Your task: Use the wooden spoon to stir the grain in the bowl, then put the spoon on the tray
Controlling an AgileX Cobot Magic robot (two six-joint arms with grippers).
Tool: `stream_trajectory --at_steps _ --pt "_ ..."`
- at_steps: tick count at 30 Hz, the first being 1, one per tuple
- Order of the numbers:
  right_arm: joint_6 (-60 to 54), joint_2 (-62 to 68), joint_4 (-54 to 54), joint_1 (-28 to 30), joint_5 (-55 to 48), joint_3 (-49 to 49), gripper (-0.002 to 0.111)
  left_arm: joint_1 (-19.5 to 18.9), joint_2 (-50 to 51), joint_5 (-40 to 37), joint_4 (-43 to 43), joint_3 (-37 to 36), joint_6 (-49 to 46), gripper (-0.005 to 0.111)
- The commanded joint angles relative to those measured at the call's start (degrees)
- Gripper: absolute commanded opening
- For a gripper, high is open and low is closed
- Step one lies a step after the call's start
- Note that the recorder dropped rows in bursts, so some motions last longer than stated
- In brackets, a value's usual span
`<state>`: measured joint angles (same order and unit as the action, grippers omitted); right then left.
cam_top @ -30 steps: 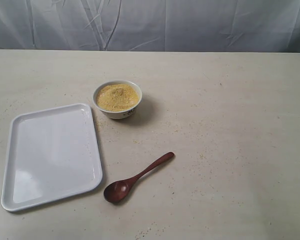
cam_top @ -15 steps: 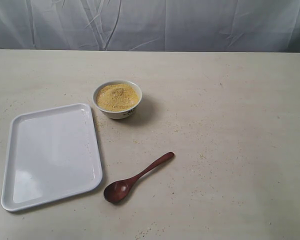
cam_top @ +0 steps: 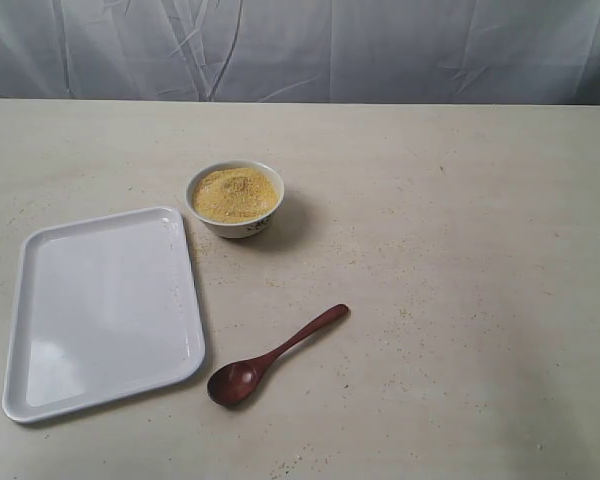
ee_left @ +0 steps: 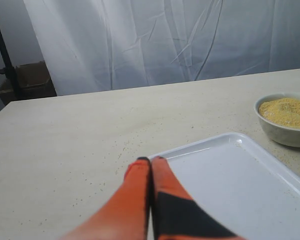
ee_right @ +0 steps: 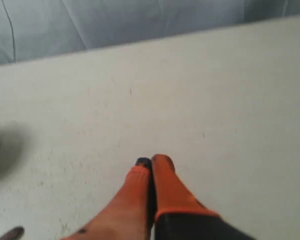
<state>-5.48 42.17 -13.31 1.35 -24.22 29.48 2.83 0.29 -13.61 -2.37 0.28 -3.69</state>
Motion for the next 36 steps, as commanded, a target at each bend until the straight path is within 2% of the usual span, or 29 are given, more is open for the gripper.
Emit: stream_trajectory --at_steps 1,9,17,22,26,32,36 --pt "0.1 9.8 -1.2 0.3 -3.8 0.3 0.0 0.4 -0.3 -0.1 -0.1 -0.3 0.0 0.0" --pt "-5.6 24.0 -2.8 -1.0 -7.9 2.6 0.0 0.4 -0.3 -0.1 -0.1 -0.3 0.0 0.0" --pt "-20.1 31.6 -5.4 -15.6 -11.3 6.7 0.0 0.4 -0.3 -0.1 -0.1 -0.3 0.0 0.0" --pt "-24.8 37.9 -4.7 -20.9 -16.2 11.8 0.0 0.4 -0.3 -0.1 -0.1 -0.3 0.0 0.0" --pt "-35.7 42.2 -5.1 -24.1 -14.5 15.5 0.0 0.4 -0.3 -0.1 -0.1 -0.3 0.0 0.0" --pt "-58.0 49.2 -4.9 -30.5 -6.6 16.3 0.0 0.4 -0.3 -0.1 -0.1 -0.3 0.0 0.0" --pt "-66.0 52.7 -5.2 -33.5 -3.4 16.4 0.011 0.4 -0.3 -0.1 -0.1 -0.3 0.0 0.0"
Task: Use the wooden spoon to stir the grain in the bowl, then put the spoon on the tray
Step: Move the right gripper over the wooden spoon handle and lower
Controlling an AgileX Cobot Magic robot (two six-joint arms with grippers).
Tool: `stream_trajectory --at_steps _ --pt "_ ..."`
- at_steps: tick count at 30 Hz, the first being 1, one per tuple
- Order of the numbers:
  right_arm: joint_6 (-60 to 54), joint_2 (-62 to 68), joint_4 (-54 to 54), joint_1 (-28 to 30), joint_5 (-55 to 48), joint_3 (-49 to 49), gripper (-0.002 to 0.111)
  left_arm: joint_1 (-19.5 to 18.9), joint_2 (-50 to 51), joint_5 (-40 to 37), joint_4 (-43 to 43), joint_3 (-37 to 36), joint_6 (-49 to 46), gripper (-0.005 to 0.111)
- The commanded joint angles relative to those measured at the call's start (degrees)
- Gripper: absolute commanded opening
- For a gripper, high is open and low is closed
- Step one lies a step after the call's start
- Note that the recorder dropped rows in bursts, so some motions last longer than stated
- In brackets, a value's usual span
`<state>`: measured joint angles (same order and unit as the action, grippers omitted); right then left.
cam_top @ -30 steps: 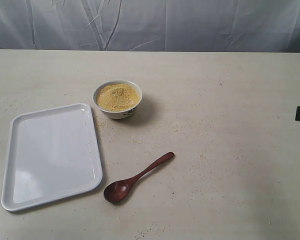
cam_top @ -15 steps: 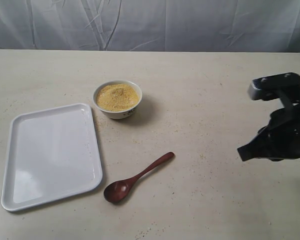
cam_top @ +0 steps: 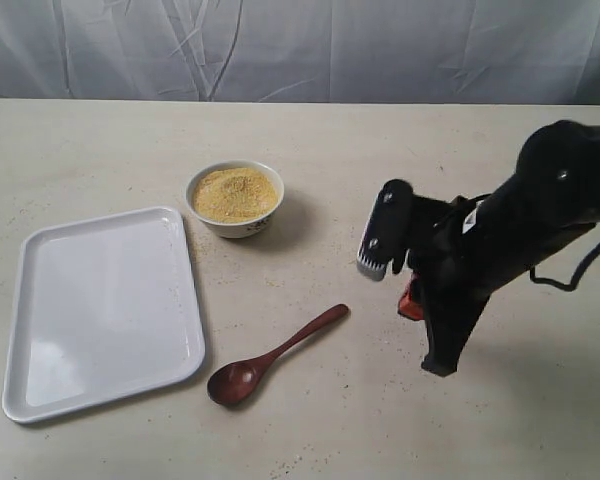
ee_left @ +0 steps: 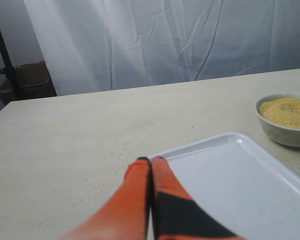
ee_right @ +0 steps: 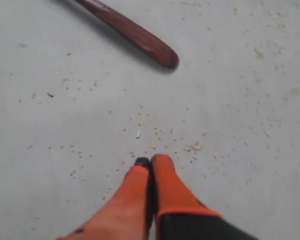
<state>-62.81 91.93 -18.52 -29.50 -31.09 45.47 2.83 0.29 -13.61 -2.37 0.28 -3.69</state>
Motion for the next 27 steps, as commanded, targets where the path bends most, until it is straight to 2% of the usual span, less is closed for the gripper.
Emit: stream_trajectory --at_steps 1,4,6,11,15,18,27 --pt "-9.6 3.5 0.0 -3.6 4.2 0.7 0.016 0.4 -0.3 -0.1 -0.1 -0.3 0.0 0.0" --pt "-9.7 4.0 0.0 -6.6 8.1 1.8 0.031 0.4 -0.3 -0.1 -0.1 -0.3 0.0 0.0" --pt "-9.7 4.1 0.0 -8.3 11.0 2.7 0.036 0.4 -0.3 -0.1 -0.1 -0.3 0.0 0.0" --pt "-9.1 7.5 -1.8 -10.8 10.2 8.8 0.036 0.4 -0.3 -0.1 -0.1 -0.3 0.0 0.0" --pt "-5.4 12.8 -4.0 -10.6 -1.2 17.4 0.036 0.4 -0.3 -0.1 -0.1 -0.3 0.0 0.0" --pt "-6.7 16.2 -0.8 -10.7 -9.9 23.2 0.036 0.4 -0.3 -0.1 -0.1 -0.3 0.0 0.0" --pt "-13.7 19.9 4.7 -11.8 -11.8 24.7 0.037 0.4 -0.3 -0.1 -0.1 -0.3 0.0 0.0"
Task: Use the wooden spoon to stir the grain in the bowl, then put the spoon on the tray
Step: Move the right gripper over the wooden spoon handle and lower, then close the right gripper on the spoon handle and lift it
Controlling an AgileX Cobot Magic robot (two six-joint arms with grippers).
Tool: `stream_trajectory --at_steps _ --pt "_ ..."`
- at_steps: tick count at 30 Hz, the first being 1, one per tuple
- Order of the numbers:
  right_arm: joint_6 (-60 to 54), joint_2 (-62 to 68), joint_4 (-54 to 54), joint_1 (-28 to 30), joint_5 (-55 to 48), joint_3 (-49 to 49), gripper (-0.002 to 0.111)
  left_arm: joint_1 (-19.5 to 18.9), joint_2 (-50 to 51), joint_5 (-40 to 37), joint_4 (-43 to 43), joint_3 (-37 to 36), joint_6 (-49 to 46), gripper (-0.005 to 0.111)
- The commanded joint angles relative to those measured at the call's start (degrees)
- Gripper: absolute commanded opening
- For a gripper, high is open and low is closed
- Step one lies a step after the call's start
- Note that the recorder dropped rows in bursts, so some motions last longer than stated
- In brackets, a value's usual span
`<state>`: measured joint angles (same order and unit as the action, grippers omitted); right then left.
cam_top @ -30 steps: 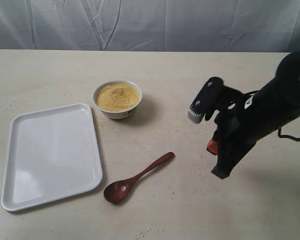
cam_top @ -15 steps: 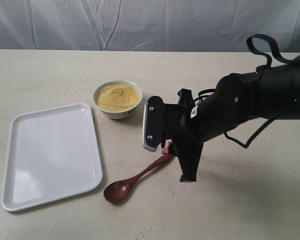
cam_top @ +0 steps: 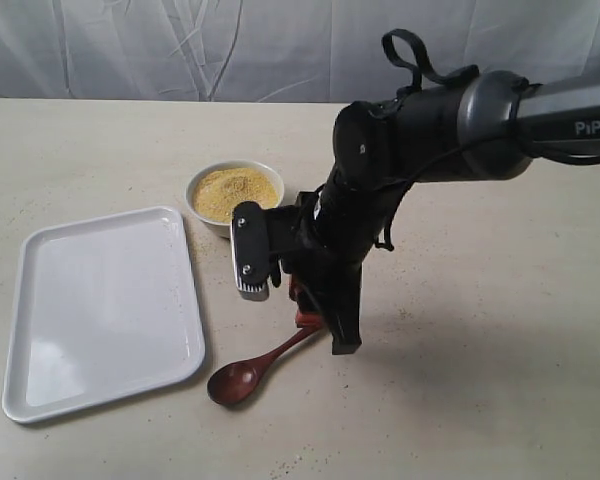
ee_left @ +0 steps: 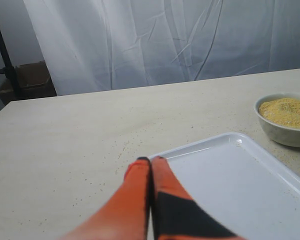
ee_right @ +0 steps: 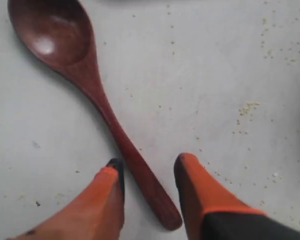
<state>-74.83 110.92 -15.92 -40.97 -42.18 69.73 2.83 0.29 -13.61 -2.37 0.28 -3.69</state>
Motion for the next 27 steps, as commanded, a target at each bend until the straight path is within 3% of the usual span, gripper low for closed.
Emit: stream_trajectory --at_steps 1,5,16,18,22,27 --pt "-1.7 1.2 2.5 -0.3 -0.8 0.4 0.038 0.4 -0.3 -0.1 -0.1 -0.3 0.0 0.0" --pt "-1.7 2.8 2.6 -0.3 -0.5 0.4 0.048 0.4 -0.3 -0.1 -0.1 -0.3 0.0 0.0" --pt "-1.7 6.3 2.7 -0.3 1.6 0.4 0.047 0.4 -0.3 -0.1 -0.1 -0.3 0.0 0.0" --pt "-1.7 6.3 2.7 -0.3 1.6 0.4 0.035 0.4 -0.3 -0.1 -0.1 -0.3 0.0 0.0" --pt "0.4 4.9 2.7 -0.3 0.2 1.2 0.0 0.4 -0.3 -0.1 -0.1 -0.3 0.0 0.0" --pt "4.6 0.6 2.8 -0.3 -4.5 3.9 0.0 0.4 -0.3 -0.1 -0.1 -0.3 0.0 0.0"
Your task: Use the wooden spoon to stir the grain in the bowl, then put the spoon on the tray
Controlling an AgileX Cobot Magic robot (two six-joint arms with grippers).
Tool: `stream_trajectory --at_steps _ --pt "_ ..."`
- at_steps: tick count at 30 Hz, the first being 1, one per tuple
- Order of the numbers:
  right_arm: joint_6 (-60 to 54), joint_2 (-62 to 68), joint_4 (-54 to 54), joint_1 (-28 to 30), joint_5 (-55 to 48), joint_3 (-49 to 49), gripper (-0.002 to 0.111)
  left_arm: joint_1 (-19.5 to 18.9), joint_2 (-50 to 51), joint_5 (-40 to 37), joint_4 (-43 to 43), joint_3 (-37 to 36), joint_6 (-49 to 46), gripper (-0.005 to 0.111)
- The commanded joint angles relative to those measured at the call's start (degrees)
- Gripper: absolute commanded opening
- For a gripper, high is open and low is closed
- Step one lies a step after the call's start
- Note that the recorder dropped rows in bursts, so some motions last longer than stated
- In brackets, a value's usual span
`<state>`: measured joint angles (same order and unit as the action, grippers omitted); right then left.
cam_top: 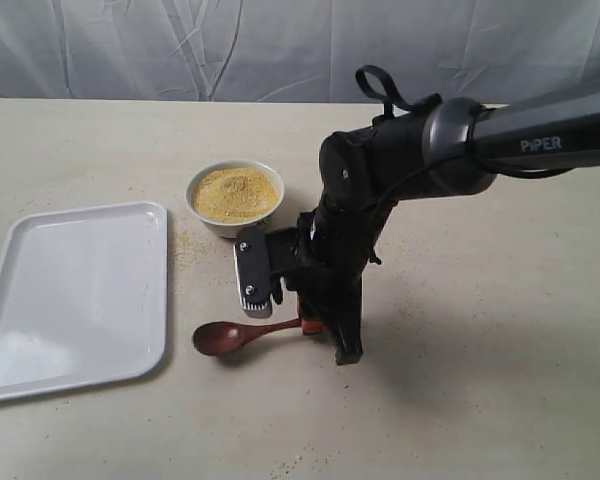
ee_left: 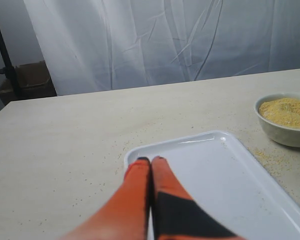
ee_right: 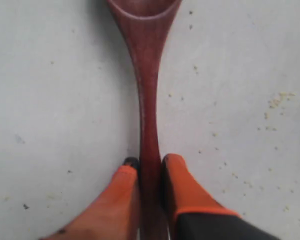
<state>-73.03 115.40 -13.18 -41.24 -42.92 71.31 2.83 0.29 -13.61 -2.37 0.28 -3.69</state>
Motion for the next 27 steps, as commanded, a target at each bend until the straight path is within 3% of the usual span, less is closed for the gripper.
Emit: stream_trajectory --at_steps 1,5,14,23,25,27 --pt "3.8 -5.1 0.1 0.0 -4.5 3.4 0.0 0.4 -0.3 -0.1 -0.1 -0.3 0.0 0.0" --pt "9.9 -8.9 4.9 0.1 -5.8 8.4 0.0 0.4 -0.3 -0.1 -0.1 -0.3 0.0 0.0" --pt "39.0 -1.9 7.2 7.0 -6.7 22.6 0.0 0.4 -0.3 -0.1 -0.1 -0.3 0.0 0.0" --pt "43.1 10.0 7.6 7.5 -5.7 26.7 0.001 0.4 -0.3 -0.1 -0.1 -0.3 0.0 0.0" --pt "43.4 10.2 7.6 7.5 -4.7 26.7 0.008 0.4 -0.3 -0.1 -0.1 -0.3 0.0 0.0" --pt "44.6 10.0 7.6 7.5 -3.6 26.7 0.029 0.4 -0.3 -0.1 -0.1 -0.3 0.0 0.0"
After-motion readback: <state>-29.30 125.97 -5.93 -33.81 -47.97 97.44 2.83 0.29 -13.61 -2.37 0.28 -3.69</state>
